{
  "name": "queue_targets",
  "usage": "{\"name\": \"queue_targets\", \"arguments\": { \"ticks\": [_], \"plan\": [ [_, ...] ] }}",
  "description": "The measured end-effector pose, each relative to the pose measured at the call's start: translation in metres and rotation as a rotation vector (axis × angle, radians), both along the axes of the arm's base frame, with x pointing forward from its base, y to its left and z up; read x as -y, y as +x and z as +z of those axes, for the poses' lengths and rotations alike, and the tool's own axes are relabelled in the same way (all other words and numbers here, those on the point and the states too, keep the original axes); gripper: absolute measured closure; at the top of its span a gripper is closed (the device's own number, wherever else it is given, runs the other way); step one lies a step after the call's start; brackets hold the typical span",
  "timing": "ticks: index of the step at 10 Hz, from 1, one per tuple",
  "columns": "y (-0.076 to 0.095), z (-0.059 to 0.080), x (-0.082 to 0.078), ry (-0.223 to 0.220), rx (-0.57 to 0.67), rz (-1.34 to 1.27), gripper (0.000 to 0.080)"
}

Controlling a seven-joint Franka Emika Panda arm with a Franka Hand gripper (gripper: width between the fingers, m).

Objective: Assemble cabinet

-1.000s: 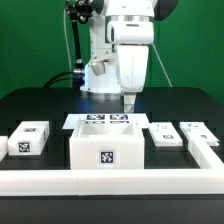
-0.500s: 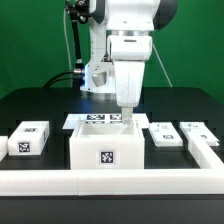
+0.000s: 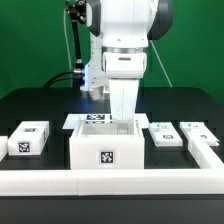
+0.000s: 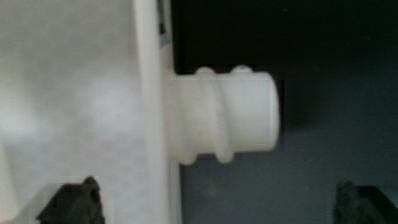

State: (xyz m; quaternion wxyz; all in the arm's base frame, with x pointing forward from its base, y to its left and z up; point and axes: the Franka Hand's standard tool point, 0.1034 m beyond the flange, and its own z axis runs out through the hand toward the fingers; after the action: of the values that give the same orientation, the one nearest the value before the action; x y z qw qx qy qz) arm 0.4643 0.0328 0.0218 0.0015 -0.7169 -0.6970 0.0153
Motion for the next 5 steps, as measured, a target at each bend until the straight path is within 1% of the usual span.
{"name": "queue_targets", "arguments": {
  "ticks": [1,2,3,4,5],
  "plan": [
    [0.0001,0.0002,0.0,0.0,0.0,0.0,0.015],
    [-0.0003,-0.0003,0.0,0.0,-0.001,0.0,0.0262],
    [-0.0004,-0.0005,0.0,0.0,-0.001,0.0,0.0416],
    [-0.0004,-0.0005,0.0,0.0,-0.001,0.0,0.0416],
    [-0.0006,-0.0007,0.0,0.0,-0.002,0.0,0.0599]
  ]
}}
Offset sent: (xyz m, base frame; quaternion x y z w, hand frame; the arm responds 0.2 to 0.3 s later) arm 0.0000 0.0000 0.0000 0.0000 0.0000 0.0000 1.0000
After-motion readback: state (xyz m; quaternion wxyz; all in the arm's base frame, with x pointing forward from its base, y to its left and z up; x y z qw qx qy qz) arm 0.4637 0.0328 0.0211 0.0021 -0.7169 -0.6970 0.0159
